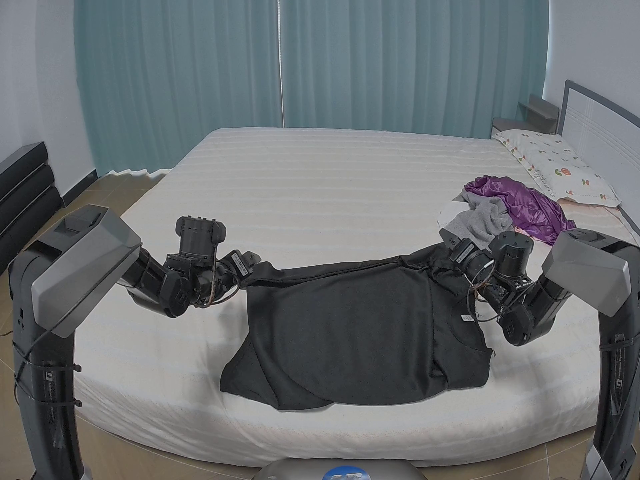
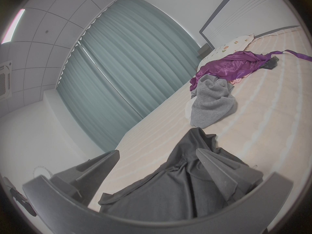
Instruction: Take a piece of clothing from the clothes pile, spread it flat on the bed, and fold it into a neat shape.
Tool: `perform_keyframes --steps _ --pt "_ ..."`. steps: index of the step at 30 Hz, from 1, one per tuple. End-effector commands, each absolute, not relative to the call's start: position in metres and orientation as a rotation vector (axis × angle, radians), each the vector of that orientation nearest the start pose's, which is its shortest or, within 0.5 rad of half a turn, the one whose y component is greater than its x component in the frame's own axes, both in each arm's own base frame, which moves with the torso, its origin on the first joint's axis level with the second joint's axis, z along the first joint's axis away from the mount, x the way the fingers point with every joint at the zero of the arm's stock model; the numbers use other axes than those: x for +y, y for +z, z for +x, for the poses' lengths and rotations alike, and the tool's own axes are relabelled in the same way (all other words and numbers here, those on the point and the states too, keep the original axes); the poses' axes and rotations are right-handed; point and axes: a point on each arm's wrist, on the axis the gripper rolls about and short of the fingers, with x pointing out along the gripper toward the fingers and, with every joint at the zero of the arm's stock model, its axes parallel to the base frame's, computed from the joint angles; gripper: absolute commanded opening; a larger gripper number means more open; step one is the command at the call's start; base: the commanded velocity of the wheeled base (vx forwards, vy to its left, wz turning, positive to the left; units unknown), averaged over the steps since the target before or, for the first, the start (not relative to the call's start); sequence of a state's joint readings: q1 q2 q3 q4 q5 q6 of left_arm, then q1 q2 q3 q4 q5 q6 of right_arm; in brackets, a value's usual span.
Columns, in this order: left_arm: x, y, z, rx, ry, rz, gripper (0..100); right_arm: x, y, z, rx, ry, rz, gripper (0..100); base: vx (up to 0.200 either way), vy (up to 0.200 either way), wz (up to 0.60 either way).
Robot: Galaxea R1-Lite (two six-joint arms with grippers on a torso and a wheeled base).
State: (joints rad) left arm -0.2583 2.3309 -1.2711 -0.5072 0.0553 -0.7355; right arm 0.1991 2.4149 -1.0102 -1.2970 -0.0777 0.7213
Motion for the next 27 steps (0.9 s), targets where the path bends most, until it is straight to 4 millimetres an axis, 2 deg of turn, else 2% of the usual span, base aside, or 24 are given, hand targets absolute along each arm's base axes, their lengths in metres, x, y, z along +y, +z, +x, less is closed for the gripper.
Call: perform_keyframes --steps 1,2,4,8,9,10,14,20,27 --pt "-0.105 0.070 0.398 0.624 -0.017 -0.670 100 0.084 0.029 0.385 0.169 0.097 0.703 100 0.000 0.000 0.00" --pt "-0.105 0.071 0.397 0.625 -0.019 -0.673 100 0.084 0.029 0.384 0.170 0.098 0.703 100 0.000 0.000 0.00" --pt "-0.104 0.076 0.377 0.668 -0.012 -0.735 100 0.084 0.030 0.359 0.207 0.102 0.696 100 0.000 0.000 0.00" --pt "-0.100 0.066 0.346 0.739 0.027 -0.769 100 0.075 0.031 0.333 0.212 0.116 0.714 100 0.000 0.000 0.00" --pt "-0.100 0.066 0.346 0.739 0.027 -0.769 100 0.075 0.031 0.333 0.212 0.116 0.714 100 0.000 0.000 0.00" --pt "-0.097 0.065 0.332 0.740 0.032 -0.784 100 0.074 0.034 0.320 0.240 0.115 0.727 100 0.000 0.000 0.00" --pt "-0.103 0.063 0.309 0.730 0.022 -0.853 100 0.073 0.039 0.294 0.298 0.107 0.779 100 0.000 0.000 0.00" --pt "-0.102 0.062 0.289 0.718 -0.004 -0.878 100 0.068 0.034 0.284 0.339 0.072 0.837 100 0.000 0.000 0.00" --pt "-0.102 0.060 0.286 0.733 0.020 -0.955 100 0.070 0.023 0.280 0.404 0.065 0.906 100 0.000 0.000 0.00"
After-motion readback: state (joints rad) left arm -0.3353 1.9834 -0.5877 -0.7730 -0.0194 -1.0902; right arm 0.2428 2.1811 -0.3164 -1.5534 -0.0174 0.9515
